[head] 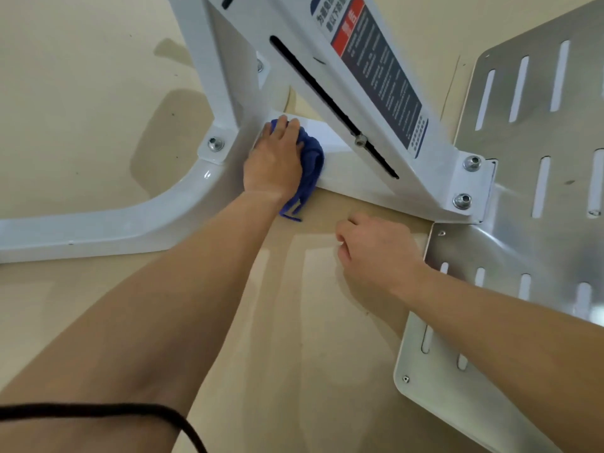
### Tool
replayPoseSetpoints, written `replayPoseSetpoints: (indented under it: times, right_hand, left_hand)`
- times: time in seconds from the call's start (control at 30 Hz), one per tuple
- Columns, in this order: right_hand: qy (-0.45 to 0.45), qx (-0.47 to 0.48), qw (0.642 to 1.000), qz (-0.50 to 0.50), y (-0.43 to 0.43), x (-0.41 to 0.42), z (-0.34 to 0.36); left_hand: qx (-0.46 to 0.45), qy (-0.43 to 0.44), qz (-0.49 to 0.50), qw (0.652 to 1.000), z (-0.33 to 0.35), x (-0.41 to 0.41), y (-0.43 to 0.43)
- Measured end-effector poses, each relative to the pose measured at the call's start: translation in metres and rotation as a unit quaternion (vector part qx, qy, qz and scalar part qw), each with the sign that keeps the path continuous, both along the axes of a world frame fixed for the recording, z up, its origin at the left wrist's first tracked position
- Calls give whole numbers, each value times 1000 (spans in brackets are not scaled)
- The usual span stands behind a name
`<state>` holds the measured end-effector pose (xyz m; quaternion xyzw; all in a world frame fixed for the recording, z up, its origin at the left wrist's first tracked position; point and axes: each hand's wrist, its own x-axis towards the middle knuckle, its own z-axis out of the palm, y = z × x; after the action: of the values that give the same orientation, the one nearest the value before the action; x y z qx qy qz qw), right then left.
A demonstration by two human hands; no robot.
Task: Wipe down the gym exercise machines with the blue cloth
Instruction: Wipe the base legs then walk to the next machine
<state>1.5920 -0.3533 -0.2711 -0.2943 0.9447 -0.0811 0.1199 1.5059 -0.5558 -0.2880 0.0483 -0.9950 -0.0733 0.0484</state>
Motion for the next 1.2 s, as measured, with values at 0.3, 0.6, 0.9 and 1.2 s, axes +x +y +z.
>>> replayPoseSetpoints:
  times: [0.3, 0.6, 0.9, 1.2]
  right_hand:
    - [-3, 32, 998, -51, 35, 6, -9]
    - [-110, -127, 977, -134, 39, 29, 39]
    - [-227, -252, 919, -200, 16, 71, 115]
    - [-228, -156, 929, -244, 54, 111, 216]
  left_hand:
    - [180, -20, -202, 962, 21, 23, 62]
    - [254, -55, 33, 965, 58, 84, 50]
    - [551, -205, 164, 792, 144, 166, 82]
    - [467, -292, 309, 775, 216, 227, 71]
